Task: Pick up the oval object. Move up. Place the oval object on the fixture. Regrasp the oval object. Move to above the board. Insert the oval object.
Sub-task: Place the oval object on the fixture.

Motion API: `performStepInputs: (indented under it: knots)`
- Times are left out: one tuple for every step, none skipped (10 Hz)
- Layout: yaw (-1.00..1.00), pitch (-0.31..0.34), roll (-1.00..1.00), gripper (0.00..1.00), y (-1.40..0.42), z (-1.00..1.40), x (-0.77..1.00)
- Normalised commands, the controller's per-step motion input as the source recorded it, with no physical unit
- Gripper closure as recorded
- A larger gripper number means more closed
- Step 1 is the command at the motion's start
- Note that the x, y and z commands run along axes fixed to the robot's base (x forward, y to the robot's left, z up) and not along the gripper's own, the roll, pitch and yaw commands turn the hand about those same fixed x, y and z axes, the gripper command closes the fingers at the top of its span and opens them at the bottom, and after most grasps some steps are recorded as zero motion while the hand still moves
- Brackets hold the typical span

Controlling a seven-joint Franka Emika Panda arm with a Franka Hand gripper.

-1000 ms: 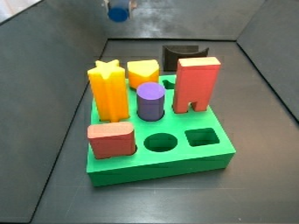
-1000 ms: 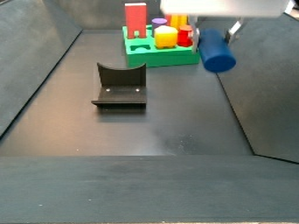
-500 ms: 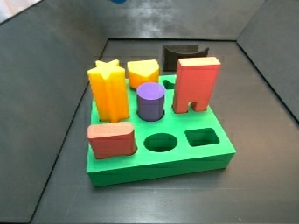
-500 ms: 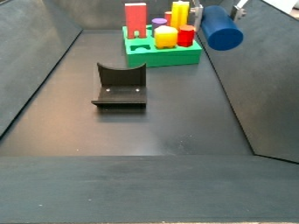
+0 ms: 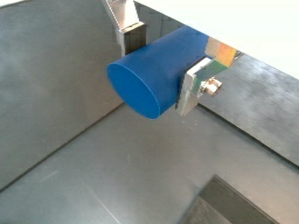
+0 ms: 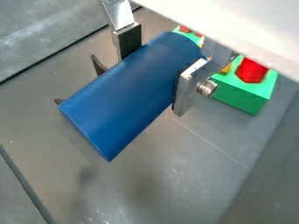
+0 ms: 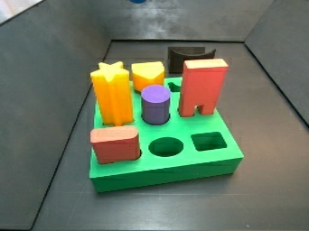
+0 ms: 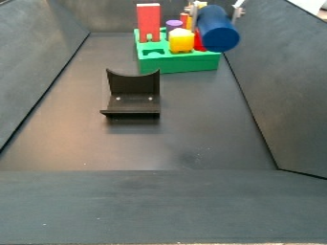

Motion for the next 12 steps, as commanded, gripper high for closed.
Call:
performStepInputs:
  knots:
    - [0.02,0.128,-0.04,1.0,-0.03,0.02,1.0]
    - [0.02,0.135,-0.05,1.0,-0.02,0.02,1.0]
    - [0.03,0.139,-0.06,1.0,-0.02,0.02,1.0]
    - [0.02,0.137,-0.07,1.0,-0.02,0.02,1.0]
    - [0.02,0.139,-0.08,1.0,-0.01,0.01,1.0]
    - [0.02,0.147,-0.08,1.0,-0.01,0.01,1.0]
    - [0.02,0.154,-0.08,1.0,-0.01,0.01,1.0]
    - [0.02,0.158,-0.08,1.0,-0.01,0.01,1.0]
    - [0.04,-0.001,-1.0,1.0,-0.3,-0.08,1.0]
    - [0.04,-0.001,-1.0,1.0,-0.3,-0.08,1.0]
    - [0.02,0.013,-1.0,1.0,-0.18,-0.06,1.0]
    - [0.02,0.023,-1.0,1.0,-0.15,-0.05,1.0]
